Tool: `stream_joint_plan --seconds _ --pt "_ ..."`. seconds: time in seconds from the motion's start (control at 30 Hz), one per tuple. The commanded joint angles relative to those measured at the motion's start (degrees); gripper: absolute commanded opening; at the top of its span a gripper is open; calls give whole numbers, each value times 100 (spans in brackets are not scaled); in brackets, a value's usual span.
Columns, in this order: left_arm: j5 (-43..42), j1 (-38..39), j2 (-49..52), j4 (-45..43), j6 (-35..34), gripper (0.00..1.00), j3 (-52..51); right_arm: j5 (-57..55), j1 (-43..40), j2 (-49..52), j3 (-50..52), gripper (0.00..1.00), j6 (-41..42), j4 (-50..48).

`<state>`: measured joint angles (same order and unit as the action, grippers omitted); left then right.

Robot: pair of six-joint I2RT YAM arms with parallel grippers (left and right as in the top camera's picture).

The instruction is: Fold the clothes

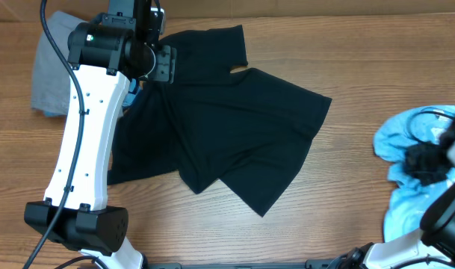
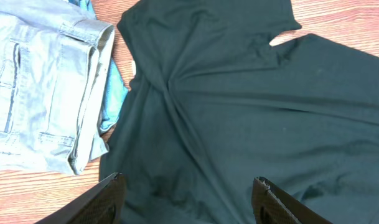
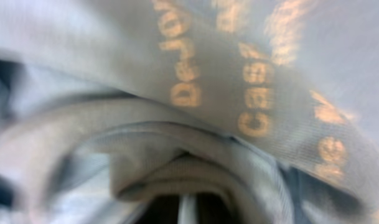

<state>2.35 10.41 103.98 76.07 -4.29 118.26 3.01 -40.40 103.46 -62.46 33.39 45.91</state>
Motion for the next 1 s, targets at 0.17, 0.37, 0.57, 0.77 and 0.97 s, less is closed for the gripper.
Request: stream_joint_plan --seconds 0.17,0.37,0.57,0.77,0.97 --pt "146 -39 -166 31 109 72 57 3399 446 -490 -706 47 -2039 -39" --pt "120 -37 -166 52 109 75 57 2337 1926 -485 -584 62 -1891 -326" --pt "90 -37 -166 35 87 75 57 643 3108 -107 -570 64 -1261 -1150" --pt "83 -37 -166 61 90 74 57 459 3416 387 -570 64 -1182 -1843" --pt "81 -37 -166 61 90 72 57 734 3480 774 -570 65 -1036 -2310"
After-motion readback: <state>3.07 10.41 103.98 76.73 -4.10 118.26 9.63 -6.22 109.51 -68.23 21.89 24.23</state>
